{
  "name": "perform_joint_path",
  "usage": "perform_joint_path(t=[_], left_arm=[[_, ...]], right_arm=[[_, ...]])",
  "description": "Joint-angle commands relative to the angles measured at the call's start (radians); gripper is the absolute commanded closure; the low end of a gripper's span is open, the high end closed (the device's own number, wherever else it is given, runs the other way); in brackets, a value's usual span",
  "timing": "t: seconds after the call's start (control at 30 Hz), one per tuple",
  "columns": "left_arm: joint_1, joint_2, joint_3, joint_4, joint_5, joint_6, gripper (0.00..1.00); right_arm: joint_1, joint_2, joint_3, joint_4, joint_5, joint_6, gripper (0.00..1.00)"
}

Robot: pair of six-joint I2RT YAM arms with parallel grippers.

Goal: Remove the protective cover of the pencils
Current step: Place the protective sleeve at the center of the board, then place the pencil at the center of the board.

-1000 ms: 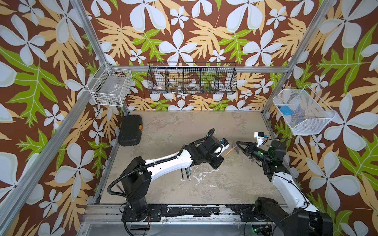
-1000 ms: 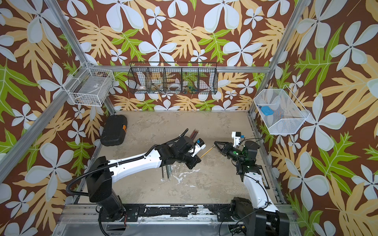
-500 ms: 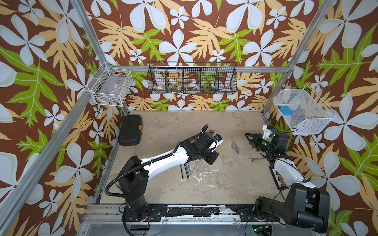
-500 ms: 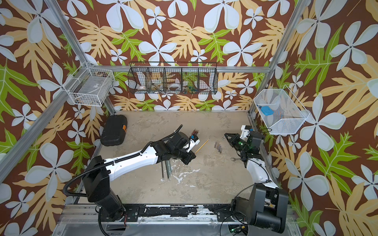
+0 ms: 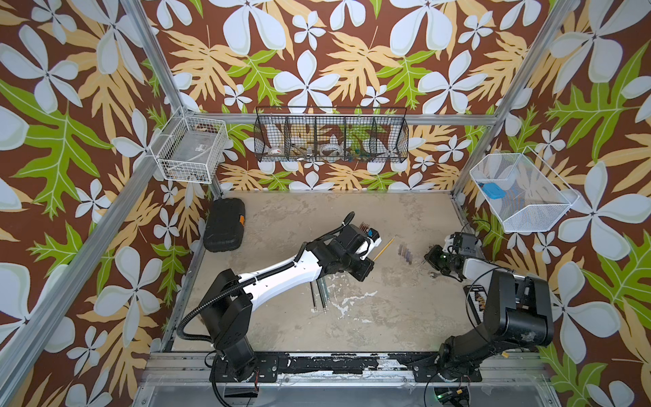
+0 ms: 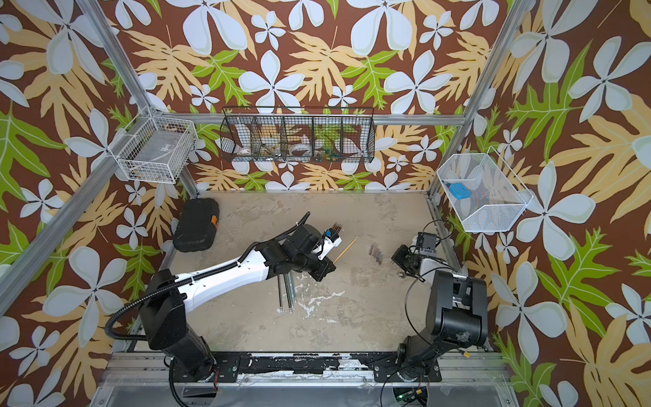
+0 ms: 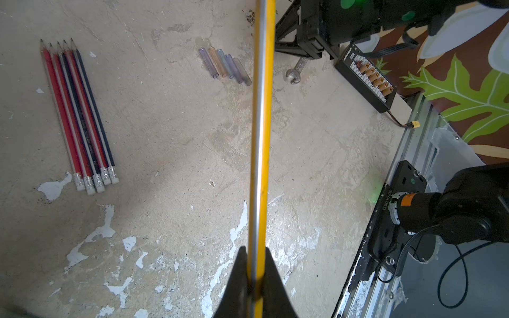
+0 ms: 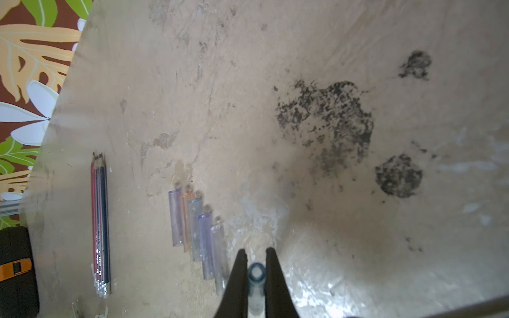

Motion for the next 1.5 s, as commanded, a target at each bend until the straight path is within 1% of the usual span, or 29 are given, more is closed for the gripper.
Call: perform_joint_path(t=[0.0,0.07,0.33,0.57,0.7,1.0,1.2,1.37,1.47], left_arm=[[0.002,0.004,0.012,0.002,0.015,0.005,1.00],[0.003,0.007,0.012,0.000,0.017,0.007,1.00],[0.013,0.008,0.016,-0.002,0.029,0.007,1.00],[0.014,0.012,0.016,-0.004,0.029,0.008,1.00],[0.015,0.016,0.017,-0.004,0.024,0.008,1.00],[0.021,0.039,0.016,-0.006,-0.002,0.011,1.00],[0.104,0.060,-0.009,0.043,0.052,-0.016,1.00],[0.148,0.097,-0.007,0.064,0.013,-0.019,1.00],[0.175,0.155,0.044,0.027,-0.006,-0.019,1.00]], right_arm=[[0.010,0.035,0.016,0.017,-0.011,-0.043,0.99],[0.025,0.053,0.022,0.018,-0.022,-0.050,0.95],[0.042,0.085,0.030,0.027,-0.046,-0.050,0.90],[0.044,0.099,0.034,0.036,-0.071,-0.046,0.75],[0.044,0.101,0.033,0.046,-0.088,-0.040,0.73],[0.044,0.097,0.024,0.081,-0.147,-0.009,0.72],[0.044,0.026,0.003,0.073,-0.140,-0.014,0.72],[0.044,-0.076,-0.057,0.059,-0.126,-0.024,0.72],[0.044,-0.191,-0.101,0.021,-0.105,-0.042,0.73]])
